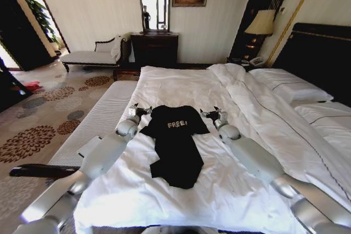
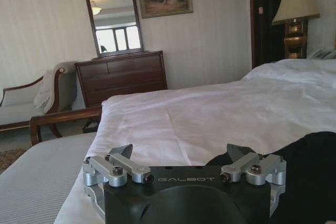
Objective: Fold the clothes on the bed.
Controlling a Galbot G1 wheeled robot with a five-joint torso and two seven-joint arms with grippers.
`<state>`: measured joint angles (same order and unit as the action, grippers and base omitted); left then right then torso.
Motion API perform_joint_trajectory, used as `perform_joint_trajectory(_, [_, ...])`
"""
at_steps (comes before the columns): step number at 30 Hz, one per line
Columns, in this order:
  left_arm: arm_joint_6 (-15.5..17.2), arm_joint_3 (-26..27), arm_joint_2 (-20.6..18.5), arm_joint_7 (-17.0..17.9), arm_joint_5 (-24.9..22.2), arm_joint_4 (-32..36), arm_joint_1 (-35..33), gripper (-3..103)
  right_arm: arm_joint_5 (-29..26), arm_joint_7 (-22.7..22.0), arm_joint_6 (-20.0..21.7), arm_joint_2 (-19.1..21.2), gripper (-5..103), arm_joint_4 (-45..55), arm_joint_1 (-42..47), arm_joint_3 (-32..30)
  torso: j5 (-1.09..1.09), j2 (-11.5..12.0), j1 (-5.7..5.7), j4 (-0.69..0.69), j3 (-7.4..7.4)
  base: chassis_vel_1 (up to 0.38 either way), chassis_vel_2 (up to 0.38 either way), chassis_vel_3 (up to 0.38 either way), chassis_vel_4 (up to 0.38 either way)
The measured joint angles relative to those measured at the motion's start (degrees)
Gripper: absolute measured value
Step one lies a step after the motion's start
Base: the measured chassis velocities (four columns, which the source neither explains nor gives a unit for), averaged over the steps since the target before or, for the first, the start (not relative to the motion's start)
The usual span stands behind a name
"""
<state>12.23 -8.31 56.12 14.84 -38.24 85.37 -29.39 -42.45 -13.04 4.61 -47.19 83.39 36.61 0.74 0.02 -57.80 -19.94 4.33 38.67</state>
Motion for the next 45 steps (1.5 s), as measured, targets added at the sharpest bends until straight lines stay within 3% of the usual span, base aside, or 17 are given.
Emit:
perform_joint_trajectory(6, [-0.5, 1.4, -4.2, -1.0, 0.7, 4.5, -3.6, 100, -0.2, 0.4, 0.1, 2.9, 100, 7.5, 10.3, -8.8, -0.01, 0.0, 0.0, 0.0, 0.0, 0.0, 0.0, 0.0, 0.0])
perform_joint_trajectory(9, [-1.0, 4.6, -8.5, -1.5, 2.1, 8.8, -9.1, 100, -0.2, 1.5, 0.1, 4.2, 100, 14.8, 20.8, -18.1, -0.04, 0.0, 0.0, 0.0, 0.0, 0.0, 0.0, 0.0, 0.0])
perform_joint_trajectory(13, [-1.2, 7.1, -11.2, -1.7, 3.1, 12.9, -13.8, 100, -0.6, 2.2, 0.1, 4.3, 100, 19.0, 26.8, -23.0, -0.03, 0.0, 0.01, -0.04, 0.0, 0.0, 0.0, 0.0, 0.0])
perform_joint_trajectory(18, [-1.8, 12.7, -15.4, -1.8, 5.9, 22.1, -24.2, 100, -1.3, 3.5, 0.0, 2.6, 100, 26.8, 39.5, -29.7, 0.0, 0.0, 0.0, -0.01, 0.0, 0.0, 0.0, 0.0, 0.0])
perform_joint_trajectory(24, [-3.0, 18.4, -17.7, -2.5, 8.4, 27.4, -32.2, 100, -1.4, 4.5, 0.7, -1.4, 100, 36.3, 51.0, -35.5, -0.04, 0.0, -0.01, -0.04, 0.0, 0.0, 0.0, 0.0, 0.0])
perform_joint_trajectory(30, [-3.3, 23.7, -17.0, -2.6, 9.5, 31.3, -39.1, 100, -2.1, 7.3, 2.5, -4.1, 100, 43.7, 64.0, -38.8, -0.03, 0.0, 0.0, 0.02, 0.0, 0.0, 0.0, 0.0, 0.0])
perform_joint_trajectory(36, [-3.3, 25.1, -16.3, -2.4, 10.6, 32.7, -42.5, 100, -9.1, 8.4, 6.0, -3.3, 100, 46.5, 66.7, -37.3, -0.03, 0.0, -0.02, -0.02, 0.01, 0.0, 0.0, 0.0, 0.0])
perform_joint_trajectory(45, [-3.2, 25.7, -16.9, -2.1, 10.3, 34.2, -43.7, 100, -14.9, 8.5, 10.5, -0.3, 100, 42.8, 63.9, -33.5, -0.01, 0.0, -0.01, -0.03, 0.01, 0.0, 0.0, 0.0, 0.0])
